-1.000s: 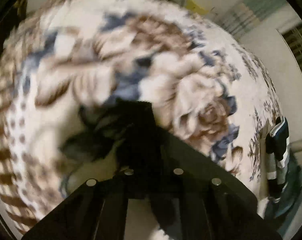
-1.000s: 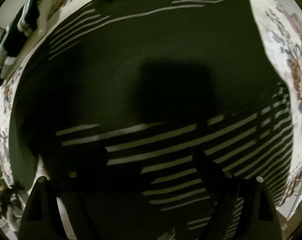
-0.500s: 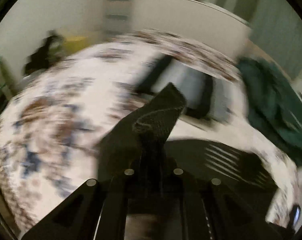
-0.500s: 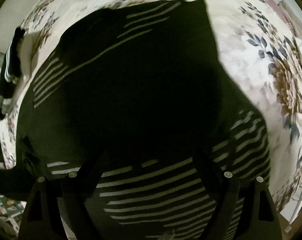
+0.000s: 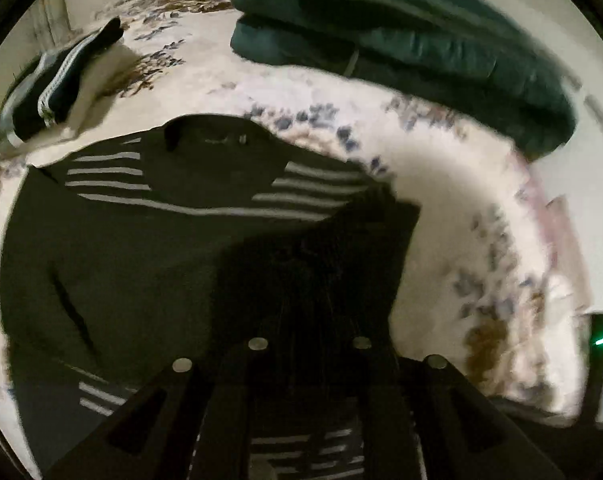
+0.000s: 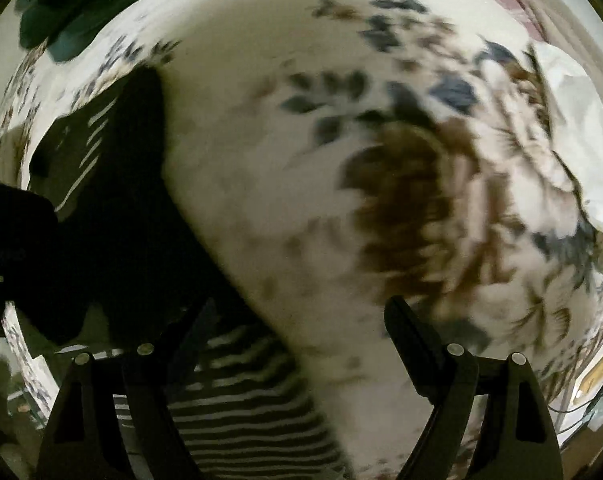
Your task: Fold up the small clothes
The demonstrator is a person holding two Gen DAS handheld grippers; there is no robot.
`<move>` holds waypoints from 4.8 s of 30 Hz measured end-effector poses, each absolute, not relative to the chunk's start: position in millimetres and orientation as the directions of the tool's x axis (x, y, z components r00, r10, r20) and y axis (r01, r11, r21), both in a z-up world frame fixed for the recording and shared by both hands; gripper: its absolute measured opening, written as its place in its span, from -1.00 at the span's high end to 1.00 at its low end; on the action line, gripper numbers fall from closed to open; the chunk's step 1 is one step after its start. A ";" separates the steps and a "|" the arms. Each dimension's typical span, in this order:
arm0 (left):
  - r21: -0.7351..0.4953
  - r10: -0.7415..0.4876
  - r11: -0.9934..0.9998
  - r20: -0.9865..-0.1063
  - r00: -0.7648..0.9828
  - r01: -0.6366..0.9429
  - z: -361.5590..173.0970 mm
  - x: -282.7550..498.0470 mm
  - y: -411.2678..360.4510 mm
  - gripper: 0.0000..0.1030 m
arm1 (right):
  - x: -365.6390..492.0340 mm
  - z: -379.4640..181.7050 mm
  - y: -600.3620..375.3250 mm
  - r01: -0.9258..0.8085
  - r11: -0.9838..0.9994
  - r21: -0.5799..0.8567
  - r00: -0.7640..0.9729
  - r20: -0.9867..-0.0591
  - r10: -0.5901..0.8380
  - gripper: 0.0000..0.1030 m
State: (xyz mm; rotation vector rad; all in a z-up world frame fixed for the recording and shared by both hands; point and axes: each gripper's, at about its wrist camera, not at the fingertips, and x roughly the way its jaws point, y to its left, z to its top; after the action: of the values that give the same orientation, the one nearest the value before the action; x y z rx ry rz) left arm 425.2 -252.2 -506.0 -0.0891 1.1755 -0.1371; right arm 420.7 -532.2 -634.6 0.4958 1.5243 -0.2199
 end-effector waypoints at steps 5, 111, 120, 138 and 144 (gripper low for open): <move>-0.097 -0.093 0.995 -0.890 0.445 0.015 -496.2 399.0 -225.4 -0.56 | 412.1 -616.2 -559.9 0.437 0.859 0.265 0.089 -0.964 0.252 -0.70; 0.040 0.131 0.874 -0.979 0.157 -0.484 -529.4 154.1 -236.1 -0.66 | 688.1 -678.9 -491.9 0.001 0.876 0.482 -0.173 -0.863 0.475 -0.36; 0.003 0.017 0.962 -0.999 0.047 -0.273 -579.2 113.1 -319.1 -0.66 | 620.4 -657.1 -578.4 0.070 0.874 0.481 -0.252 -0.839 0.482 -0.41; 0.023 0.071 0.974 -0.976 0.206 -0.227 -548.1 106.1 -333.2 0.88 | 669.9 -720.3 -480.7 0.149 0.759 0.634 -0.104 -0.753 0.649 0.87; -0.076 0.021 0.941 -0.959 0.282 -0.331 -489.4 105.4 -278.3 0.88 | 676.0 -648.5 -440.5 0.026 0.813 0.582 -0.088 -0.809 0.582 0.89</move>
State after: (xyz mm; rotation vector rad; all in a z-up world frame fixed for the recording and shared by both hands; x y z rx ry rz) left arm 105.4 -278.3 -489.4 -0.2826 1.2678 0.2399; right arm 676.0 -440.5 -648.5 0.4917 1.6076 0.4947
